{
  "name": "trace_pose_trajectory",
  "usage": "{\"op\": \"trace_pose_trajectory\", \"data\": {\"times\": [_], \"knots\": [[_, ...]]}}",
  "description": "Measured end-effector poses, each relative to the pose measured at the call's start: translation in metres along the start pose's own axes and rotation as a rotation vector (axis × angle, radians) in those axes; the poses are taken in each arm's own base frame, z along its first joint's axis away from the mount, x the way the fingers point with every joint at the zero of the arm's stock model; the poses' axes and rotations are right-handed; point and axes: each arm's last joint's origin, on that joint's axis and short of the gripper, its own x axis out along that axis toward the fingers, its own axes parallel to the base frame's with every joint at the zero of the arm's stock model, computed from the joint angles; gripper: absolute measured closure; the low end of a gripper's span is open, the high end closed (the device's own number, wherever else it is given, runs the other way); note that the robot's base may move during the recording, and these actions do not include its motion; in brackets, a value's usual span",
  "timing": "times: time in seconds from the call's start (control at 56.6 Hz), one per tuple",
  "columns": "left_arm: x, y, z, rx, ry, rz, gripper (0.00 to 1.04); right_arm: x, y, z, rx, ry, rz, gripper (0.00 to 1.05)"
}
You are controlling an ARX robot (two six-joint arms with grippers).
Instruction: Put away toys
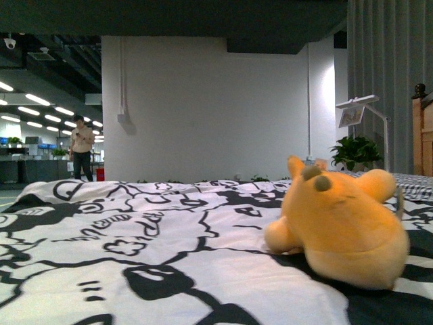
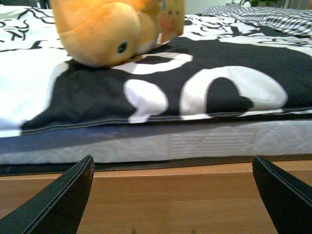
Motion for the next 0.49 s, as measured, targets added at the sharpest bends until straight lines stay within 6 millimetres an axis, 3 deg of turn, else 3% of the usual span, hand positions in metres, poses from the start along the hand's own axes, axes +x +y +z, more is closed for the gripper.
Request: {"op": "trace_pose_trajectory", "data": {"times": [0.495], "knots": [[0.0, 0.0001, -0.0001, 0.0, 0.0, 0.001, 0.06, 0.0, 0.0001, -0.0002, 0.0, 0.001, 0.004, 0.07]]}}
